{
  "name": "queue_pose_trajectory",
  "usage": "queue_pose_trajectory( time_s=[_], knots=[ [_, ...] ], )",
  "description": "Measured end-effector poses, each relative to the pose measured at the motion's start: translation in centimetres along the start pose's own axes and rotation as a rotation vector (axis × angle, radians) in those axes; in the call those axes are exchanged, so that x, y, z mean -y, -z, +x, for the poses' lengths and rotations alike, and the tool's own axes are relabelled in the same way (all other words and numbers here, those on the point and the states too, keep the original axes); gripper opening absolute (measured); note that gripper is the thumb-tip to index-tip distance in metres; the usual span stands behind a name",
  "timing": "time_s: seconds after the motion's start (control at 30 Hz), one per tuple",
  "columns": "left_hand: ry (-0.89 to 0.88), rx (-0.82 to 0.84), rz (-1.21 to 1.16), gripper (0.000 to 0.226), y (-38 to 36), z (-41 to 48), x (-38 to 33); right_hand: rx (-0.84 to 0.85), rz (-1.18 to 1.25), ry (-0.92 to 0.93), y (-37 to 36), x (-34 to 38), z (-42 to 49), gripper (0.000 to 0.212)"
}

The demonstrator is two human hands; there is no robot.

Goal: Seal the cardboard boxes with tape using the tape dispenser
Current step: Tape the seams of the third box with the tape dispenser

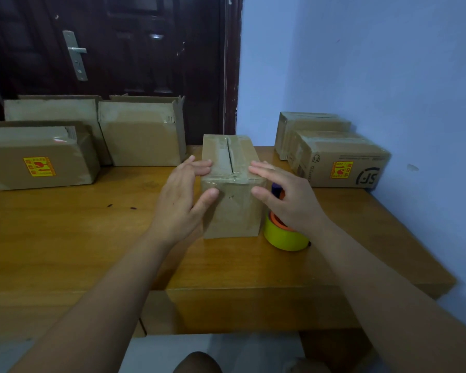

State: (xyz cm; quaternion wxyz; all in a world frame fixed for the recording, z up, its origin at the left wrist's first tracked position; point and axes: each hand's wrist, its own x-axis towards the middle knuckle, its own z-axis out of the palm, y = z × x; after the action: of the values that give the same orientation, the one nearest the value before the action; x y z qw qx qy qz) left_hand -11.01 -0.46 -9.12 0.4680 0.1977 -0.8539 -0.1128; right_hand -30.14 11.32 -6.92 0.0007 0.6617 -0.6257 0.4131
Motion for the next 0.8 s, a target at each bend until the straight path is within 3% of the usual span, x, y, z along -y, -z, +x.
queue_pose_trajectory(
  time_s=[0.1,0.2,0.3,0.4,0.5,0.8],
  knots=[
    [0.22,-0.012,-0.302,0.058,0.5,0.8,-1.3,-0.038,0.128,-0.066,-0.1,0.7,0.0,0.04],
    [0.352,-0.008,-0.19,0.041,1.0,2.5,-2.4,-0.052,0.206,-0.166,0.1,1.4,0.5,0.043],
    [0.335,0.118,0.002,0.029,2.1,4.3,-2.7,-0.016,0.199,-0.196,0.8,1.8,1.3,0.034],
    [0.271,0.296,0.037,0.026,3.3,5.1,-2.4,0.038,0.165,-0.207,1.6,1.8,2.1,0.023],
    [0.208,0.409,0.035,0.042,3.7,4.7,-1.9,0.076,0.125,-0.207,2.0,1.9,2.3,0.022],
    [0.197,0.33,-0.166,0.047,2.9,2.8,-0.9,0.066,-0.012,-0.1,1.6,1.1,1.0,0.037]
  ],
)
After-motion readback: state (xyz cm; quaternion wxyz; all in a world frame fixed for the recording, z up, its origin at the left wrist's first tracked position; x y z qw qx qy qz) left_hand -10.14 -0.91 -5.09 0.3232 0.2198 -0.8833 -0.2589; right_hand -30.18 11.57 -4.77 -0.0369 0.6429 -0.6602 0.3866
